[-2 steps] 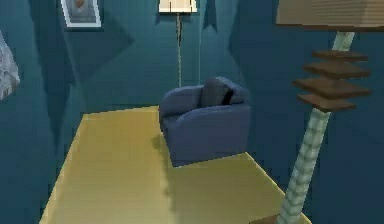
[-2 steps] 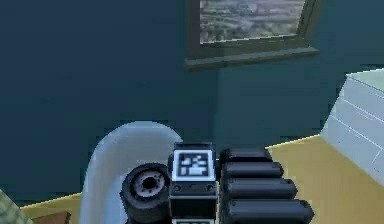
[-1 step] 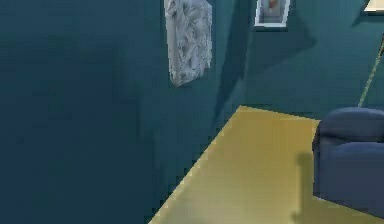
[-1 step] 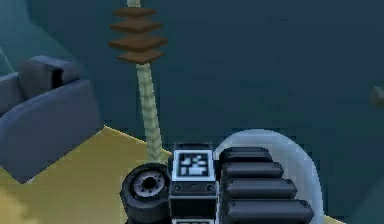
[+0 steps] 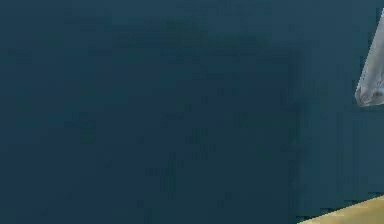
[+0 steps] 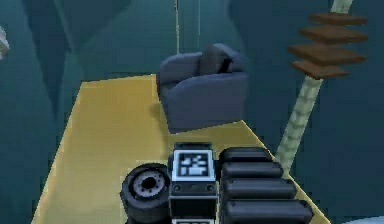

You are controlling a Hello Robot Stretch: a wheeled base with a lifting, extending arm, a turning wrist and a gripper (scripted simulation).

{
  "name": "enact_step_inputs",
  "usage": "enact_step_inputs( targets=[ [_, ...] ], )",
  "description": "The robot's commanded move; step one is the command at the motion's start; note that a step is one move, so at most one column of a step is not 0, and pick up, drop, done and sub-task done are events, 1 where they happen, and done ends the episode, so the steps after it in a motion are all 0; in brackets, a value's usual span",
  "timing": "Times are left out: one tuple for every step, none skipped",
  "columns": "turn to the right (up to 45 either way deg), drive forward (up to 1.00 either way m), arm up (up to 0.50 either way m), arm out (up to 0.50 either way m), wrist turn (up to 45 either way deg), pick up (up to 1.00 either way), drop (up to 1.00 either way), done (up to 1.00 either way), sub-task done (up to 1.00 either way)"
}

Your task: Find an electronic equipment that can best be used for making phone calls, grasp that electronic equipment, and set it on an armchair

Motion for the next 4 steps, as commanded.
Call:
enact_step_inputs(
  targets=[
    [-30.0, 0.00, 0.00, 0.00, 0.0, 0.00, 0.00, 0.00, 0.00],
    [45.0, 0.00, 0.00, 0.00, 0.0, 0.00, 0.00, 0.00, 0.00],
    [45.0, 0.00, 0.00, 0.00, 0.0, 0.00, 0.00, 0.00, 0.00],
    [15.0, 0.00, 0.00, 0.00, 0.0, 0.00, 0.00, 0.00, 0.00]
  ],
)
